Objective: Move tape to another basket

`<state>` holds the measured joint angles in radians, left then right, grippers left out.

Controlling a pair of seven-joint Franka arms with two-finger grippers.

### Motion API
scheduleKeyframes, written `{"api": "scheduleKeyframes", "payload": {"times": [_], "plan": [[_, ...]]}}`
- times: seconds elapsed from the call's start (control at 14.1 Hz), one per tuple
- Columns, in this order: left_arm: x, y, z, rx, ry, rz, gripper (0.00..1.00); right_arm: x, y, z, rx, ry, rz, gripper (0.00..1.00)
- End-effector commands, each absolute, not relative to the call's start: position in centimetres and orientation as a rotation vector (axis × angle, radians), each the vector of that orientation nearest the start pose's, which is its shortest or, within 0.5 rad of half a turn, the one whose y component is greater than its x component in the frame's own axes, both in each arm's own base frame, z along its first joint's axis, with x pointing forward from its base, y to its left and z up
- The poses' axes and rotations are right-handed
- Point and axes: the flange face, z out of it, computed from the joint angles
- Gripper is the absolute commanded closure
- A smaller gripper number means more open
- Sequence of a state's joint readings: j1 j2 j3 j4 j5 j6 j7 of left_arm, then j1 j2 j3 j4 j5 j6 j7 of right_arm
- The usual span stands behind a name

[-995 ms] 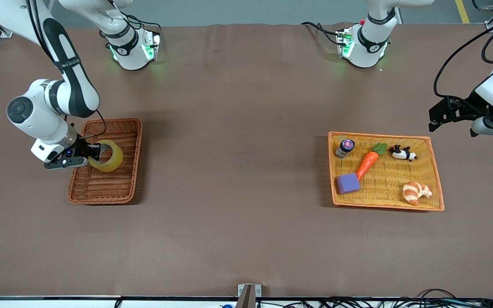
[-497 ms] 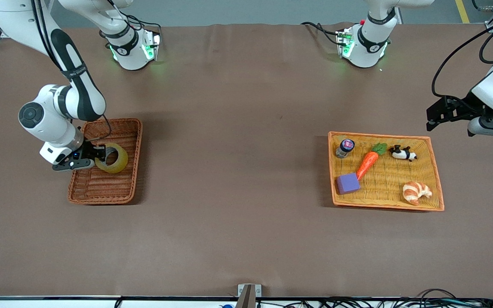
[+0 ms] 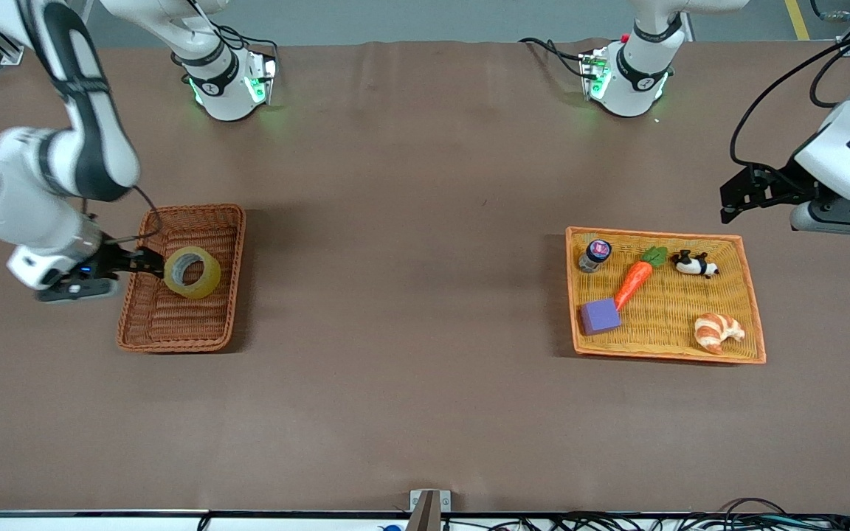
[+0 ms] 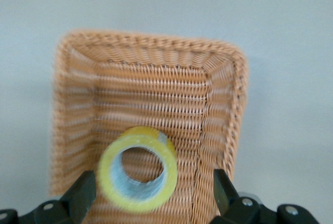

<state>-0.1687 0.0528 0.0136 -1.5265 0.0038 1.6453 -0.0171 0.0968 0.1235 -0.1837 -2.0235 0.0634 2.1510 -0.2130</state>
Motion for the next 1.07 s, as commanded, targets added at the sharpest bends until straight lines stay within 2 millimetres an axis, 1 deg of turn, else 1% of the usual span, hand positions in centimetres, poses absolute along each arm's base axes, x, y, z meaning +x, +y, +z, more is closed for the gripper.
{"api": "scheduleKeyframes", "payload": {"times": [0.0, 0.07, 0.14, 0.28, 0.36, 0.43, 0.5, 0.57, 0.71, 0.99], "plan": [[57.0, -9.0, 62.5, -3.112, 0.214, -0.099, 0.00, 59.5, -3.7, 47.2, -3.100, 0.004, -0.018, 0.00], [57.2, -9.2, 62.6, -3.100, 0.221, -0.103, 0.00, 59.5, -3.3, 49.9, -3.096, 0.074, -0.035, 0.00], [57.2, -9.0, 62.6, -3.094, 0.216, -0.104, 0.00, 59.0, -3.2, 52.0, -3.102, 0.109, -0.049, 0.00], [57.4, -9.2, 62.2, -3.095, 0.219, -0.094, 0.00, 57.4, -3.9, 55.8, -3.108, 0.110, -0.093, 0.00], [57.4, -9.2, 62.1, -3.095, 0.219, -0.092, 0.00, 56.5, -4.3, 58.4, -3.103, 0.130, -0.086, 0.00], [57.5, -9.2, 62.0, -3.097, 0.216, -0.089, 0.00, 55.5, -4.5, 60.2, -3.102, 0.142, -0.015, 0.00], [57.5, -9.2, 62.0, -3.099, 0.219, -0.089, 0.00, 54.7, -4.4, 62.7, -3.100, 0.184, 0.034, 0.00], [57.5, -9.2, 62.0, -3.101, 0.219, -0.089, 0.00, 53.8, -4.6, 64.1, -3.100, 0.218, 0.042, 0.00], [57.4, -9.3, 62.0, -3.106, 0.216, -0.088, 0.00, 52.6, -5.6, 65.3, -3.117, 0.248, 0.020, 0.00], [57.3, -9.0, 62.3, -3.106, 0.211, -0.093, 0.00, 52.4, -5.3, 65.2, -3.117, 0.238, 0.027, 0.00]]}}
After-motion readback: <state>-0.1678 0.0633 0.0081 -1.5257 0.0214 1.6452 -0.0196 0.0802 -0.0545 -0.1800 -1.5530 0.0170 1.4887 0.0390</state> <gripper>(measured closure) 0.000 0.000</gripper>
